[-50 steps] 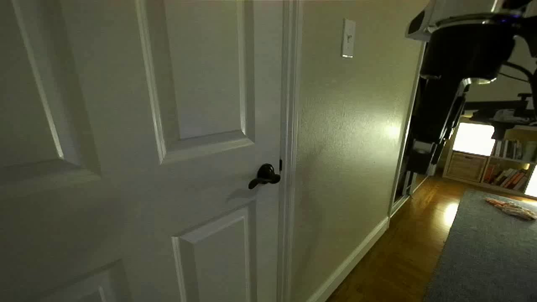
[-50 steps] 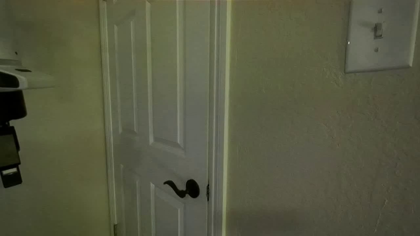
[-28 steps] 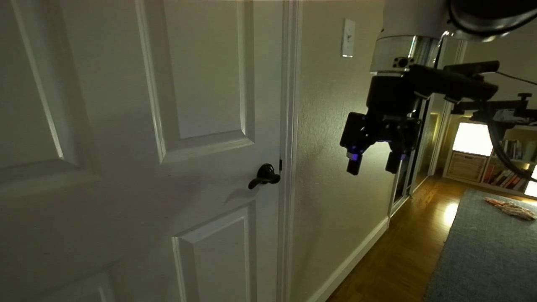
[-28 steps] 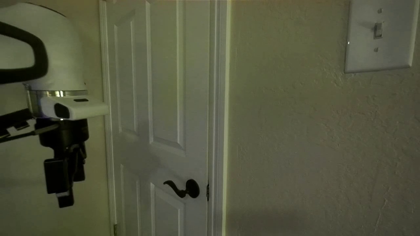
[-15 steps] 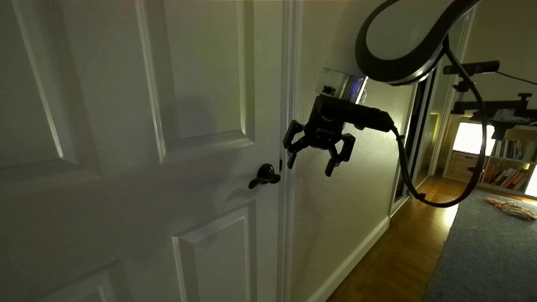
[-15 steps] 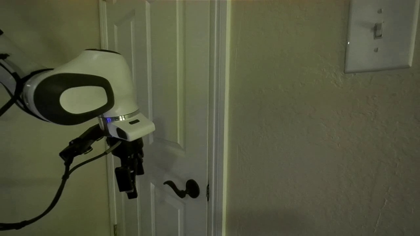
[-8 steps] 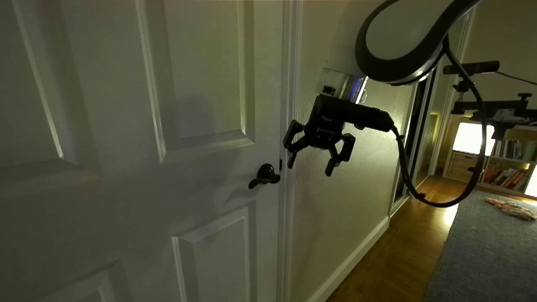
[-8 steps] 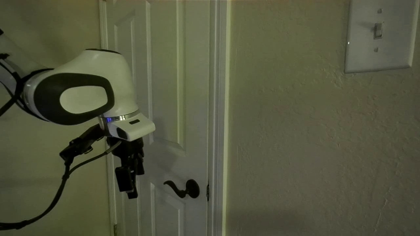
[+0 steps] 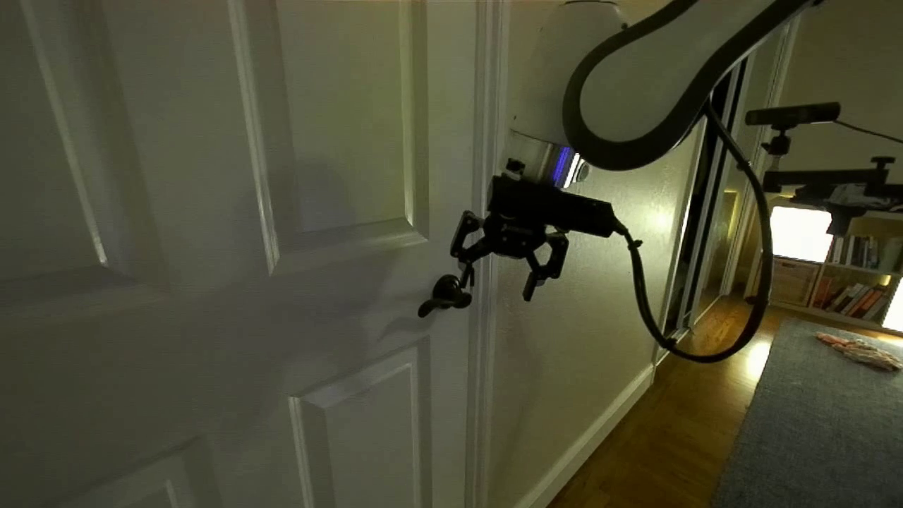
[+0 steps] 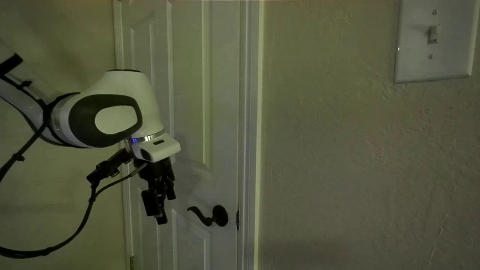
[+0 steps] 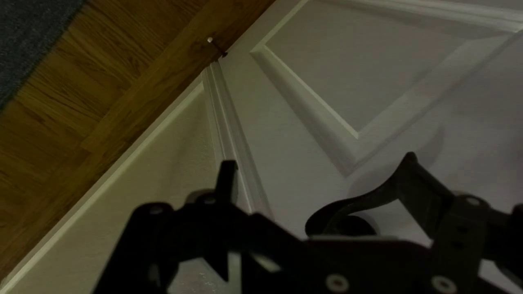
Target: Open the door
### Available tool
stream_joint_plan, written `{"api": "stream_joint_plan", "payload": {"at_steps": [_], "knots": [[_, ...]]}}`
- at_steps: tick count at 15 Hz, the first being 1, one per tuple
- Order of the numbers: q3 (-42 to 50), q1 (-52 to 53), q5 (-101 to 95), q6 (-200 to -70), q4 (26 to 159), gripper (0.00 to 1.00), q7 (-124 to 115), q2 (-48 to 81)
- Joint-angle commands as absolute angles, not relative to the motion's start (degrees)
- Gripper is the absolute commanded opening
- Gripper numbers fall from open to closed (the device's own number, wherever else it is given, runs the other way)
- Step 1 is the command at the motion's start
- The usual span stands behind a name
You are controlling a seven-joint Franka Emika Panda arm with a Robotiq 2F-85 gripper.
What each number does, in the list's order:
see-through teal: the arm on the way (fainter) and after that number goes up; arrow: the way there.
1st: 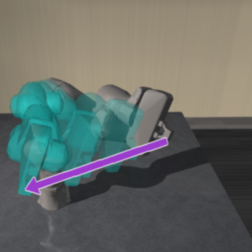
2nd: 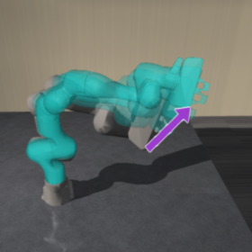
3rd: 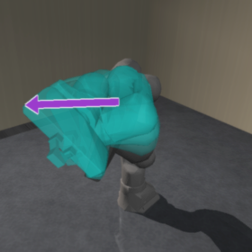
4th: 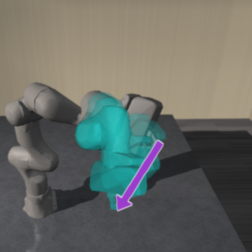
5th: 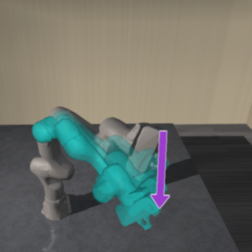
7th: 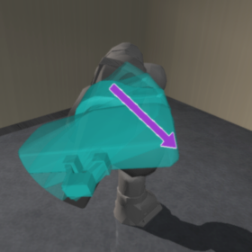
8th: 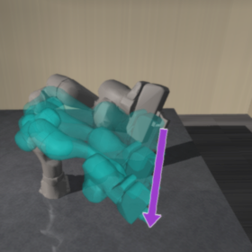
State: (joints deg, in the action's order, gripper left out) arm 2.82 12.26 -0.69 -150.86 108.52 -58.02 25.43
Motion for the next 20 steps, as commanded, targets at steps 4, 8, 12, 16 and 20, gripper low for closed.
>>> {"api": "stream_joint_plan", "payload": {"at_steps": [4, 8, 12, 16, 20], "knots": [[6.2, 17.0, -2.9, -152.1, 101.1, 1.00, -67.6, 31.5], [7.4, 17.3, -2.5, -153.4, 97.1, 1.00, -70.7, 34.9], [8.0, 16.3, -1.4, -152.7, 93.0, 1.00, -71.7, 38.2], [7.1, 14.7, 0.5, -152.4, 90.1, 0.78, -71.5, 40.6], [6.3, 14.1, 2.2, -152.1, 85.8, 0.58, -70.6, 42.9]]}}
